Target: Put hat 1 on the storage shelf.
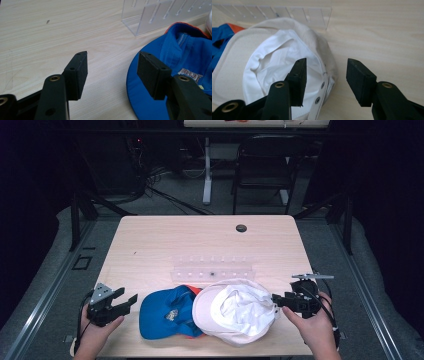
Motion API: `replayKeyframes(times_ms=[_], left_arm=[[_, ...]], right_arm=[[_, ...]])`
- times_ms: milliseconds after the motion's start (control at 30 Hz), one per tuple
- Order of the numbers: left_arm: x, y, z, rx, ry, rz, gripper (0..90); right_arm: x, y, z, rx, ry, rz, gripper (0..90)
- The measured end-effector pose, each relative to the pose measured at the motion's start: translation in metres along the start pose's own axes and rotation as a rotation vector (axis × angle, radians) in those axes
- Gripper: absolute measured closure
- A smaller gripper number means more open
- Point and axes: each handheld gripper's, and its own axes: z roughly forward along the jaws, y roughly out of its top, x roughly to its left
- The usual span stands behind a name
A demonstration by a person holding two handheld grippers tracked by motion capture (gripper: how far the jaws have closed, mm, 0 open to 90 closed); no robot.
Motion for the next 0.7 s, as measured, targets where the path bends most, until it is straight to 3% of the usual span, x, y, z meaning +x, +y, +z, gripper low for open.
replayKeyframes(times_ms=[67,233,267,367,433,567,700], left_arm=[[0.000,0.000,0.001,0.001,-0.002,0.005,42.3],[0.000,0.000,0.001,0.023,-0.004,0.006,41.9],[0.000,-0.001,0.002,0.016,-0.006,0.003,41.9],[0.001,-0.002,0.003,0.022,-0.014,-0.011,43.1],[0.004,-0.002,0.004,0.045,-0.058,-0.041,44.0],[0.004,-0.002,0.005,0.041,-0.049,-0.031,45.7],[0.003,-0.003,0.006,0.048,-0.050,-0.031,45.6]], right_arm=[[-0.002,0.003,0.003,0.075,-0.002,0.009,51.0],[-0.006,0.004,0.010,0.138,0.000,0.022,52.2],[-0.007,0.003,0.014,0.173,0.003,0.037,53.0],[-0.009,0.004,0.018,0.191,0.013,0.058,54.9],[-0.010,0.005,0.023,0.211,0.018,0.073,56.7],[-0.009,0.007,0.030,0.275,0.030,0.107,58.4],[-0.009,0.008,0.038,0.316,0.001,0.104,59.5]])
